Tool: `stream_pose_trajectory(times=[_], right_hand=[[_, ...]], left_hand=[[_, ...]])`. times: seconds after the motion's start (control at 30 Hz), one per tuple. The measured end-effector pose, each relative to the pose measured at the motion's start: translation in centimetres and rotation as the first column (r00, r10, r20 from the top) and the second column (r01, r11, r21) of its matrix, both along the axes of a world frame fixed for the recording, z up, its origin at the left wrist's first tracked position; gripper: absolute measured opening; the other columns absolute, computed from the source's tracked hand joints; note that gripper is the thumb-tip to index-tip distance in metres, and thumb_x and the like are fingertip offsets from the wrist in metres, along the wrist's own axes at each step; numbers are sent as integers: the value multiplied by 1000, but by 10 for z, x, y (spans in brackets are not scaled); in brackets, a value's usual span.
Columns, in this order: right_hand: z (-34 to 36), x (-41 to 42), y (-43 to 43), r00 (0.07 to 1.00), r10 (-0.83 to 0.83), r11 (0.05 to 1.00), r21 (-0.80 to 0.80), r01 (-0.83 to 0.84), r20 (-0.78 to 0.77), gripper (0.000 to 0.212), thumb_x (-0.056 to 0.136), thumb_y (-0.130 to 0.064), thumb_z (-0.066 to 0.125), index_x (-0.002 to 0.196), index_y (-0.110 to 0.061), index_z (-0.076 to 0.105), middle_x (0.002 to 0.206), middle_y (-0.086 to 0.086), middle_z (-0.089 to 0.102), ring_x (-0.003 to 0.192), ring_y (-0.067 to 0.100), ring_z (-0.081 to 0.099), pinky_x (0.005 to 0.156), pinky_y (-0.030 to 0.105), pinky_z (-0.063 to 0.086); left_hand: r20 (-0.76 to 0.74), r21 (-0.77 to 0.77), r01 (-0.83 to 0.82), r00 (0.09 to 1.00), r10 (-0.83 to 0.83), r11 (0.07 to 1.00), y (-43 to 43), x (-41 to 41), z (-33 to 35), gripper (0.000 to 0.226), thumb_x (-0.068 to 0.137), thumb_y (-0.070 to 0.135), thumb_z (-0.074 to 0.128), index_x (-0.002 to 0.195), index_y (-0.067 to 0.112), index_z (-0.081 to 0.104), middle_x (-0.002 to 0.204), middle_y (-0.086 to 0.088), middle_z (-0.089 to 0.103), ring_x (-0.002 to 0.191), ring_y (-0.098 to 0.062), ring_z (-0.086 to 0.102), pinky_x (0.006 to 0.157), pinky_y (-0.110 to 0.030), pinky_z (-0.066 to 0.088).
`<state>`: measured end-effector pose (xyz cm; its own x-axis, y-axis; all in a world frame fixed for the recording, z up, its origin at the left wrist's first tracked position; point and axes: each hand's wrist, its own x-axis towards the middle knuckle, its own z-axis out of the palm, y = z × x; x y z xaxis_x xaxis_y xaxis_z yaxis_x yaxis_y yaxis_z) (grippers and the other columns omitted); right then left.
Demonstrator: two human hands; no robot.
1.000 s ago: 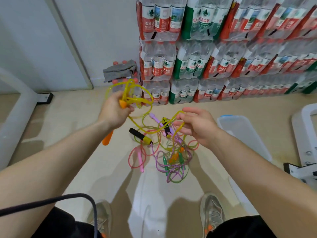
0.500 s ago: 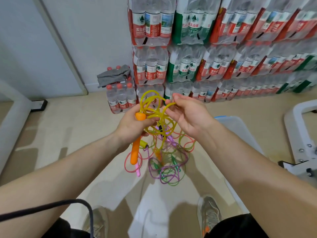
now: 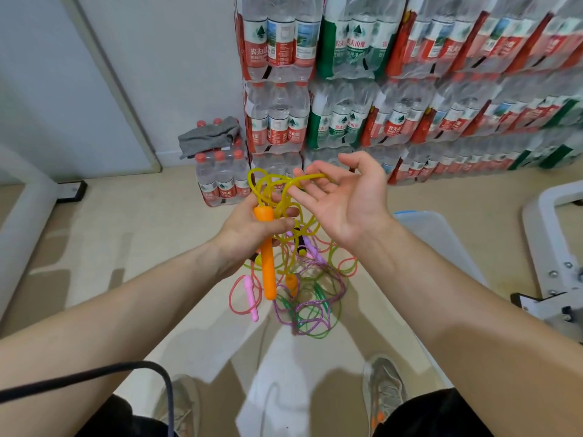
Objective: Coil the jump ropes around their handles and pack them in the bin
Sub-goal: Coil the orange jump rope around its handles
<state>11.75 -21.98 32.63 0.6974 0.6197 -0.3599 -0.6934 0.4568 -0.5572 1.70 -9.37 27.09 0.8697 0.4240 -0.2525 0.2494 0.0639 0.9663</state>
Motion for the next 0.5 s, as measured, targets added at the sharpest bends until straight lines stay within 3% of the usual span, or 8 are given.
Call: stream_pose_trajectory(times=[0.1,0.17,0.23,0.3,0.4,0.43,0.5], right_hand=[[0,-1,1,1000,-10,999,-41,10,1,44,96,-27,48,123,7,54,103,19,56,120,40,63,91,53,57],[-1,3,1,993,18,968,-251,13,118,33,101,-24,47,124,-1,54,107,17,60,114,36,66,88,49,59],[-13,6,1,958,37,835,-536,127,285,24,103,-23,44,124,-18,52,106,9,61,100,27,67,78,43,61],[-30,4,1,920,-25,678,-670,303,391,21,98,-31,42,119,-31,45,100,5,61,85,25,62,69,42,57],[-59,4,-2,888,-139,503,-742,444,437,19,94,-33,41,110,-23,38,99,12,61,83,34,60,76,52,55],[-69,6,-3,896,-109,458,-778,429,429,20,94,-30,41,110,-17,40,100,15,62,82,34,61,75,51,54],[-83,8,-6,915,108,420,-852,312,388,18,94,-18,41,104,-6,51,96,18,63,76,31,58,67,40,50]], left_hand=[[-37,99,-45,998,48,994,-1,1,3,39,86,17,79,119,10,59,90,-3,77,75,-12,72,62,-30,54],[-35,122,-70,997,75,990,-1,1,6,28,90,15,73,114,4,62,87,-7,77,71,-14,71,58,-29,53],[-26,136,-100,994,104,986,2,1,11,24,92,14,71,110,2,64,84,-8,77,67,-14,70,54,-27,52],[-2,137,-143,990,144,980,5,1,15,23,91,13,71,109,2,64,84,-8,77,67,-17,69,53,-27,51],[52,83,-234,972,230,969,10,3,23,17,90,11,71,103,5,63,84,-11,76,69,-26,68,50,-27,49],[76,45,-254,965,250,966,12,4,27,14,91,10,71,100,7,61,83,-12,76,70,-28,66,48,-27,49],[119,-37,-255,959,258,966,16,4,34,13,92,8,69,97,11,58,82,-13,73,72,-32,64,46,-26,47]])
